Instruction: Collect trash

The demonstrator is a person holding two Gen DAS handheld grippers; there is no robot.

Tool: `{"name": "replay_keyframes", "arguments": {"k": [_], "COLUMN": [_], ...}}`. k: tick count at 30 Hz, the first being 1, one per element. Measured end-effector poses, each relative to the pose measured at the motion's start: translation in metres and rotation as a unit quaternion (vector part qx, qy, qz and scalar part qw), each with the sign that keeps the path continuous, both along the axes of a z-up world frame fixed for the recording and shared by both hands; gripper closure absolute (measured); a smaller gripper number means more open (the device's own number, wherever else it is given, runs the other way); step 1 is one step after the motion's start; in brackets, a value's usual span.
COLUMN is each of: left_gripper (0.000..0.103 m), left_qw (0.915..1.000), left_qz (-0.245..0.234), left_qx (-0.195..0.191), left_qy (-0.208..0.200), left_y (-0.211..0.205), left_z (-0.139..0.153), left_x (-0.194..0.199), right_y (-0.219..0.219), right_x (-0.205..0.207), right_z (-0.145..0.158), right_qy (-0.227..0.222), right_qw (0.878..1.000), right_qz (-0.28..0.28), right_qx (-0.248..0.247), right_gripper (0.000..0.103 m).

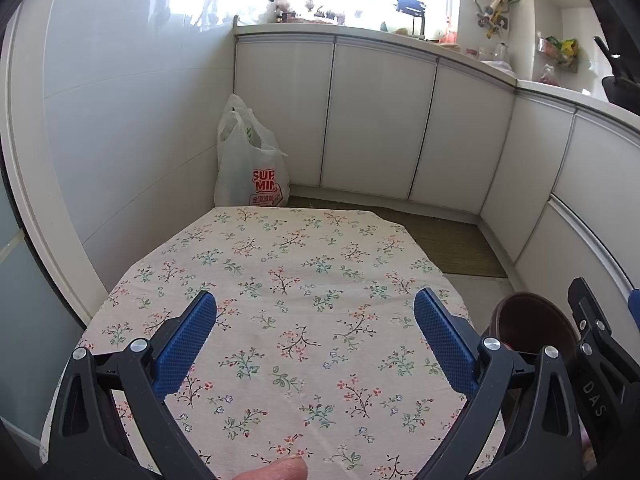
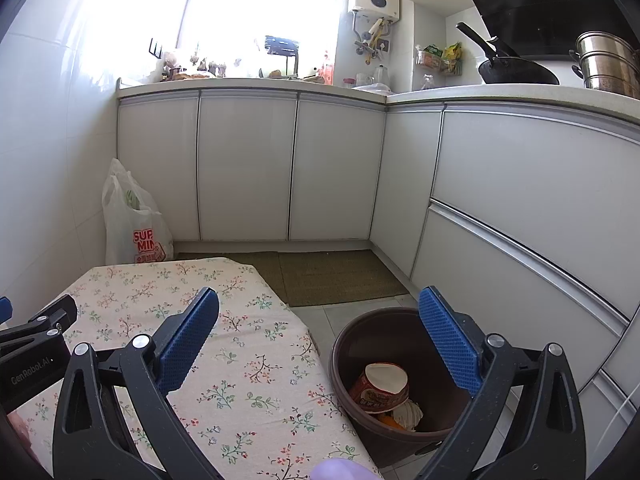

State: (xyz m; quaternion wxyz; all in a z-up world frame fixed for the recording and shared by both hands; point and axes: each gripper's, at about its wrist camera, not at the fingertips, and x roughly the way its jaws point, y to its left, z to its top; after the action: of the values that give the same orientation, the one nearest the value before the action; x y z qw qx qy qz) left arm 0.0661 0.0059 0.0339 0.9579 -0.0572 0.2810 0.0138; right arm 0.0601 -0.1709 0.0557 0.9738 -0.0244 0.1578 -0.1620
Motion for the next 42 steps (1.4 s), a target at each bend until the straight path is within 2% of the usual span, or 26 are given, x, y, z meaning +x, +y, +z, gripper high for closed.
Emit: {"name": "replay_keyframes", "arguments": {"k": [21,37,42], "left_gripper": [0.007,0.01,0.01], "left_qw": [0.9999,0.9995,0.9997], "left_qz": [0.001,-0.022,-0.016], "left_qx": [0.002,0.021,0.017], "left_qy": [0.012,-0.008,0.001], "left_y": [0.003,-0.006,-0.006], "left_z": [-0.005,-0.002,-0.002], "left_x": [0.004,0.0,0.001], "right_y": [-0.006,-0.01,-0.011], "right_x": [0.003,0.006,0.006], "right_z": [-0.004,-0.007,-0.008], "right_qy": [0.013,0.028,0.03], "right_qw": [1.0,1.0,0.999], "right_qz": [0.002,0.004,0.003], "right_qx": [0.003,0.012,0.011], "right_gripper": [0.007,0.007,0.007]}}
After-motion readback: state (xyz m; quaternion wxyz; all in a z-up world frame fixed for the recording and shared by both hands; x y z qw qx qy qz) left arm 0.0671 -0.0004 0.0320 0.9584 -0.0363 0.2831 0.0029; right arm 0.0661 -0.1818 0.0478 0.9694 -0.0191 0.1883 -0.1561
